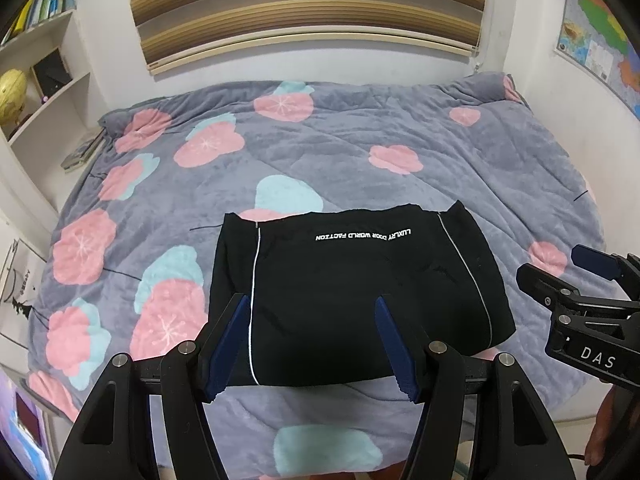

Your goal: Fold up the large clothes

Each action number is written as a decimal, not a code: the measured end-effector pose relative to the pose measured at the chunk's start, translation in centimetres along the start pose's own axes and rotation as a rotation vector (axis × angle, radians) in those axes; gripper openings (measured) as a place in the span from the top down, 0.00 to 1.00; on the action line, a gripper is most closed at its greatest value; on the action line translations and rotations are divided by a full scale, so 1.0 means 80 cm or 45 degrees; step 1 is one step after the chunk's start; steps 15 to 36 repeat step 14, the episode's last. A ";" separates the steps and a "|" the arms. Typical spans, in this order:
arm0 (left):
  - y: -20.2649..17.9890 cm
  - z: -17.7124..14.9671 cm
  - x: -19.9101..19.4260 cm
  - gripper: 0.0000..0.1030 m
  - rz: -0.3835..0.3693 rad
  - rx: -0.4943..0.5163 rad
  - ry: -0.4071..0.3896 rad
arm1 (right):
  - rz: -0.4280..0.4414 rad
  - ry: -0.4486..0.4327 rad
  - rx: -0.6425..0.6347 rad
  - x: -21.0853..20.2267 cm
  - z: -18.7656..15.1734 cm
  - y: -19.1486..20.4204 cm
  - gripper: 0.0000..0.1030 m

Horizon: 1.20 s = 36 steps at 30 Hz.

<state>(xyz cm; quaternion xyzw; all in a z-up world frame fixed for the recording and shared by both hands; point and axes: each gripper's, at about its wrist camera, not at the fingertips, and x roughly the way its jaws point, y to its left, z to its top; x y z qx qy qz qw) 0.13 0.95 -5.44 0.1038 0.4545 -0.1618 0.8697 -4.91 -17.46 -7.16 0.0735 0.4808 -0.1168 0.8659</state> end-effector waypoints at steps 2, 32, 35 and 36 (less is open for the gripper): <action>0.000 -0.001 0.000 0.36 -0.004 -0.003 -0.001 | -0.001 0.000 -0.002 0.000 0.000 0.000 0.16; 0.000 -0.003 -0.003 0.36 0.129 0.001 -0.070 | 0.004 0.014 -0.006 0.005 -0.004 0.009 0.16; 0.000 -0.003 -0.003 0.36 0.129 0.001 -0.070 | 0.004 0.014 -0.006 0.005 -0.004 0.009 0.16; 0.000 -0.003 -0.003 0.36 0.129 0.001 -0.070 | 0.004 0.014 -0.006 0.005 -0.004 0.009 0.16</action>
